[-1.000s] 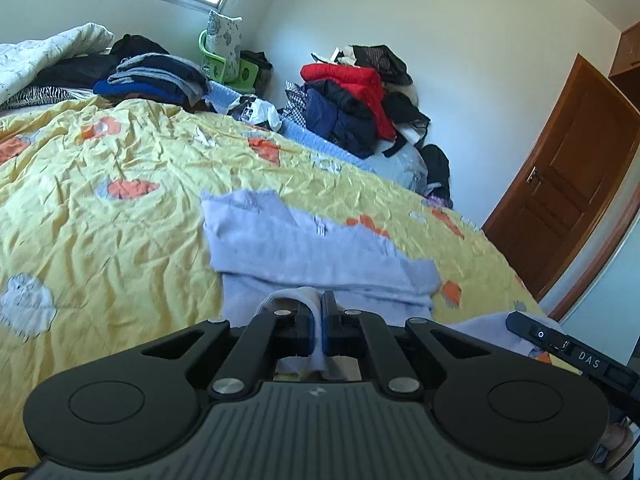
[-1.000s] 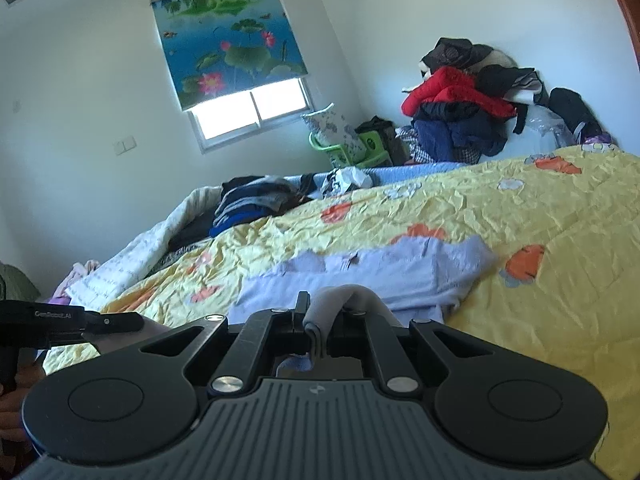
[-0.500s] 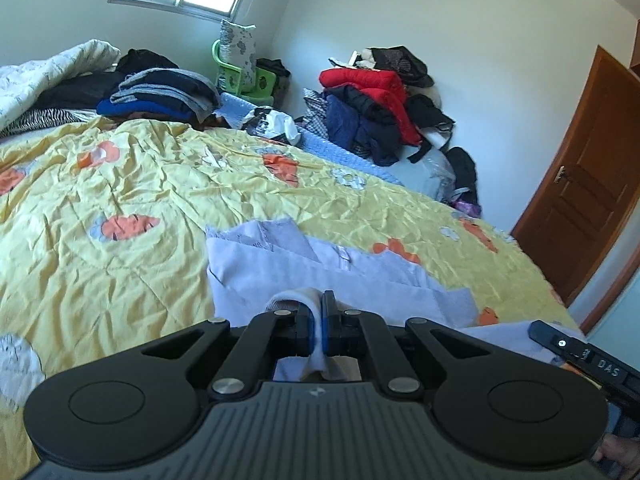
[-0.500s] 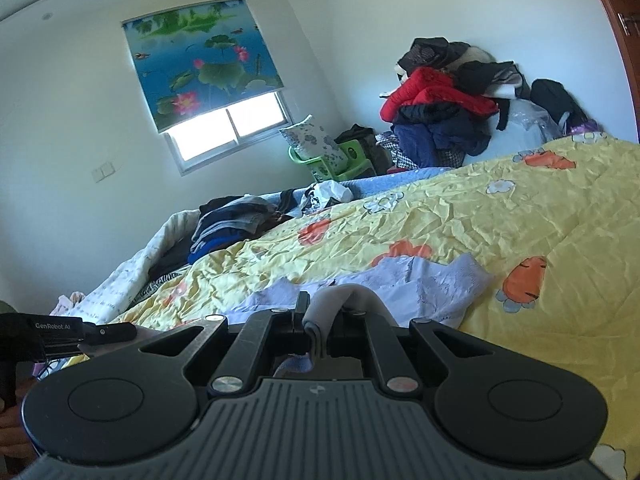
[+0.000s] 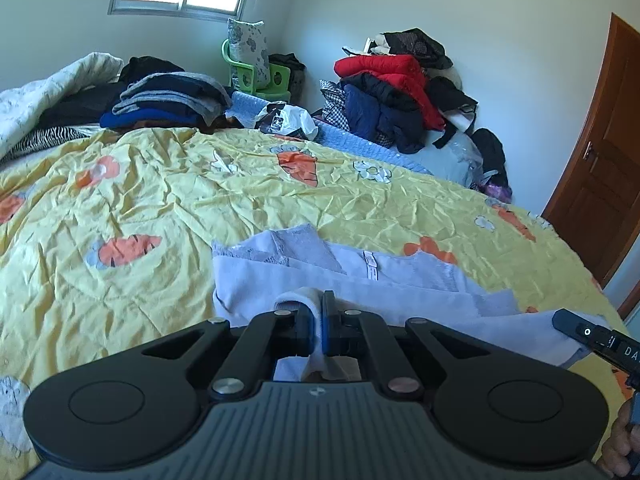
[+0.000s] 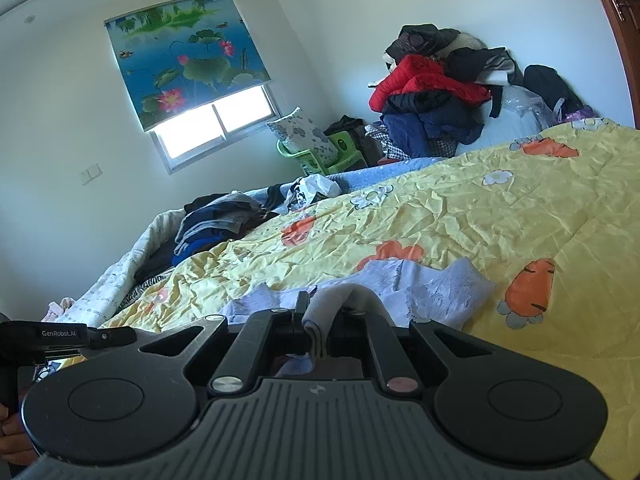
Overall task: Fold small clothes
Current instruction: 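Lift the held hem with both tools and fold it toward the collar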
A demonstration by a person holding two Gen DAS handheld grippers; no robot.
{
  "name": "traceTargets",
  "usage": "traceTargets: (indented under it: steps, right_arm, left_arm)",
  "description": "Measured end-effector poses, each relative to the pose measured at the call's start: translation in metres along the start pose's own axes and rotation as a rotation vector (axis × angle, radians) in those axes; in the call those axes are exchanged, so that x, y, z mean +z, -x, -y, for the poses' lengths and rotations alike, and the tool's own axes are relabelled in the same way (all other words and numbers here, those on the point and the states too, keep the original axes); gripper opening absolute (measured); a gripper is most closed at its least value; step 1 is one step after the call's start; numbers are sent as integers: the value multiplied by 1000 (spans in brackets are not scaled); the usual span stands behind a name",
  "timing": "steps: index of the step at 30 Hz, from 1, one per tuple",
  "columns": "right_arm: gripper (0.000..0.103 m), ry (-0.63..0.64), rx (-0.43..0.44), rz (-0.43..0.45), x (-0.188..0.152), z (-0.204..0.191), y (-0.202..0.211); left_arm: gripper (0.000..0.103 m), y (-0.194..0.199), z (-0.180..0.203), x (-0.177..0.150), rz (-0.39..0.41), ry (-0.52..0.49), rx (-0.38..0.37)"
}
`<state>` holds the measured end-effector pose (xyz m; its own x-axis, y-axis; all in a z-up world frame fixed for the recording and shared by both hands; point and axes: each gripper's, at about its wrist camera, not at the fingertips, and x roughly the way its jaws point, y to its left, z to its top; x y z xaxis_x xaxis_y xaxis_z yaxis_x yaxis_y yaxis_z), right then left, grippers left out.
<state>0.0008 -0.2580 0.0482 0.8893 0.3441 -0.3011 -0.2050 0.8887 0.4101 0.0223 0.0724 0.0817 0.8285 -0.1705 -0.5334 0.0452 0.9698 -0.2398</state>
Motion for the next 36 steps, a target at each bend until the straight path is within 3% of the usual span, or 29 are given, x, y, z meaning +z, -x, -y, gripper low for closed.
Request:
traceTargets:
  steps: [23,36]
  right_arm:
    - [11,-6,-38,7,21,11,-36]
    - [11,-94,-51,-50,37,34,-102]
  left_arm:
    - [4,-30,21,33,21,-69,75]
    - [4,-81,22,57,21,-72,140]
